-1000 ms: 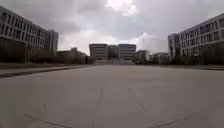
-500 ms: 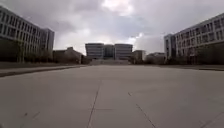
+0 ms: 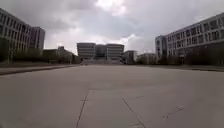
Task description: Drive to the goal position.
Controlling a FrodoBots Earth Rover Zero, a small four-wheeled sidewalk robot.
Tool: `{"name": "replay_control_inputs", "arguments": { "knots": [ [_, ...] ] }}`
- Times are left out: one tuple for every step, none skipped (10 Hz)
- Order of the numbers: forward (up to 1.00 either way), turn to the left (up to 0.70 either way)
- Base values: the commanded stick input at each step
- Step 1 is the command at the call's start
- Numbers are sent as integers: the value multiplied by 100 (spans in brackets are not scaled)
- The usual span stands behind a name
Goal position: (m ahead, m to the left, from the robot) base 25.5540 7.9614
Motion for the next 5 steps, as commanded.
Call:
{"name": "replay_control_inputs", "arguments": {
  "knots": [
    [70,0],
    [70,0],
    [70,0],
    [70,0],
    [70,23]
  ]
}}
